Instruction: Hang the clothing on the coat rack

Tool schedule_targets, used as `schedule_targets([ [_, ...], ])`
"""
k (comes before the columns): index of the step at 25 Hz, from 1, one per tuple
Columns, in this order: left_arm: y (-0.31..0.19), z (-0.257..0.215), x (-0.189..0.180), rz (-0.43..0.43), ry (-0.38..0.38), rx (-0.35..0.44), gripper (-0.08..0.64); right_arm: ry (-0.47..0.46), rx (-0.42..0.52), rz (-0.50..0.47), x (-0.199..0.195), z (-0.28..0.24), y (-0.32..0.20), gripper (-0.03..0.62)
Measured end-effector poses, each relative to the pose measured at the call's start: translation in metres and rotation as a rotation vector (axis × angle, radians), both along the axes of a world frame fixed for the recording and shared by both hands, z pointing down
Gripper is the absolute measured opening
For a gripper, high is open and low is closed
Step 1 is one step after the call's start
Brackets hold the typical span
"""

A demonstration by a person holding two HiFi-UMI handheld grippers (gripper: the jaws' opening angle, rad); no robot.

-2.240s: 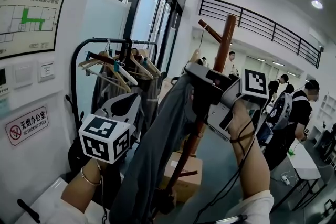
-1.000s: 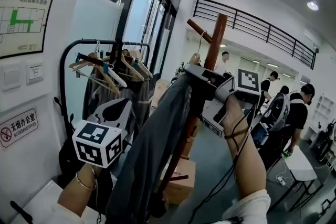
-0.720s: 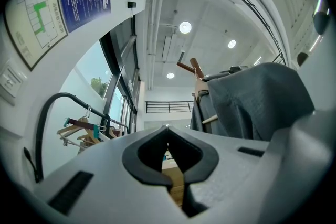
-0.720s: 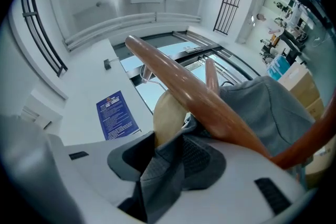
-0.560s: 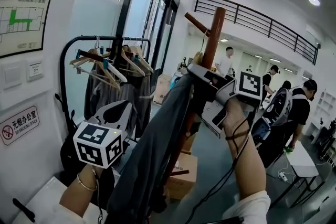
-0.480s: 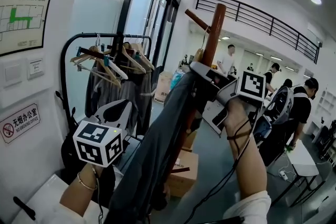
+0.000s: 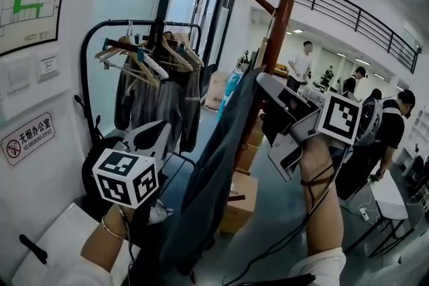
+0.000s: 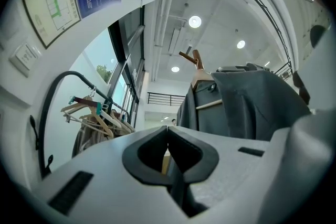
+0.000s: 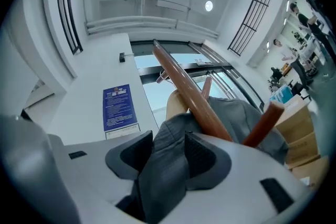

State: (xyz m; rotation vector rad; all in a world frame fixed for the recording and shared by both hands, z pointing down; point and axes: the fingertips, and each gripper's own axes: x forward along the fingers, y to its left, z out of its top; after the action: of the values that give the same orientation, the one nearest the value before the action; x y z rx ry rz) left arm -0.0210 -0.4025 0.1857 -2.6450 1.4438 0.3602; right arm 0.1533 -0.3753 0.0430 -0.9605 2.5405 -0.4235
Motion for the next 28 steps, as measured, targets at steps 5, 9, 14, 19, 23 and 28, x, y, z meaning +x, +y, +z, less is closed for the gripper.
schedule_targets([
  [5,0.005,0.02,0.016,0.019,0.007,-0.046,0.008,-0.01,0.051,0.037,0.021,0.018,0.011,0.198],
  [9,0.009,0.028,0.025,0.028,0.014,-0.068,0.009,-0.004,0.079,0.028,0.03,0.025,0.02,0.198],
  [14,0.018,0.043,0.035,0.019,0.028,-0.09,0.008,0.033,0.16,0.006,0.032,0.041,0.038,0.198],
  [19,0.019,0.06,0.042,-0.001,0.05,-0.116,0.008,0.076,0.226,0.033,0.036,0.064,0.041,0.196],
  [23,0.026,0.069,0.042,-0.023,0.072,-0.123,0.008,0.074,0.19,0.104,0.048,0.101,0.028,0.195],
  [28,0.036,0.088,0.046,-0.042,0.075,-0.15,0.008,0.153,0.106,0.336,0.082,0.164,0.011,0.195],
])
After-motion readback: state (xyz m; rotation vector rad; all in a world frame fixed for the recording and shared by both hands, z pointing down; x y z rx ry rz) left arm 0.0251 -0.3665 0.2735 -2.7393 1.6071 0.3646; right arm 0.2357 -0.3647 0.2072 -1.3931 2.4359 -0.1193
